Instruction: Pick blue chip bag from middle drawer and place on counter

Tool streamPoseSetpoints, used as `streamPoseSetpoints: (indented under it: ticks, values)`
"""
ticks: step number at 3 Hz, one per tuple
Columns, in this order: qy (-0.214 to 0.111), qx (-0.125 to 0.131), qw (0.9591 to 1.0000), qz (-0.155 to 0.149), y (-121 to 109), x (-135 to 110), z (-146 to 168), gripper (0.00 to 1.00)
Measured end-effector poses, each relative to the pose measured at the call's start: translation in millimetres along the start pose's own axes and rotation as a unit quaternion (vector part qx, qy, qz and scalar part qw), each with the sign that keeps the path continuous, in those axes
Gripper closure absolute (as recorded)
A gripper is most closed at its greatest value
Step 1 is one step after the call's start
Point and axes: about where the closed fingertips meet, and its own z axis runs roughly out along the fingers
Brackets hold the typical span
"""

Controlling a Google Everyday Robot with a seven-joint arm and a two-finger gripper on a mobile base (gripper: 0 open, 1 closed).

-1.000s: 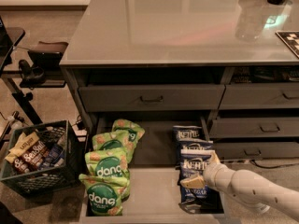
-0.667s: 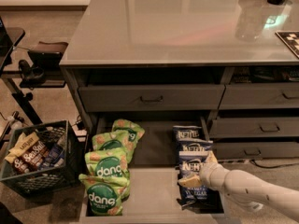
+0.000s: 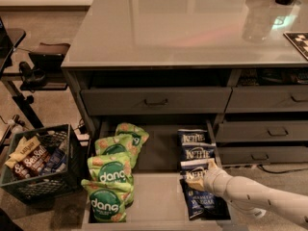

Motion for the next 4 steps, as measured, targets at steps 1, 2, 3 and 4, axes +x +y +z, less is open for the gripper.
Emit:
streamPoseSetpoints:
  ticks: [1, 2, 3, 4]
  values:
    - [0.000, 0.000, 1.0000, 0.000, 0.0, 0.0, 0.0, 0.53]
    - [0.000, 0.000, 1.0000, 0.000, 0.0, 0.0, 0.0, 0.76]
    - [0.000, 0.000, 1.0000, 0.000, 0.1, 0.0, 0.0, 0.98]
    - [0.000, 0.000, 1.0000, 0.000, 0.1, 0.0, 0.1, 1.00]
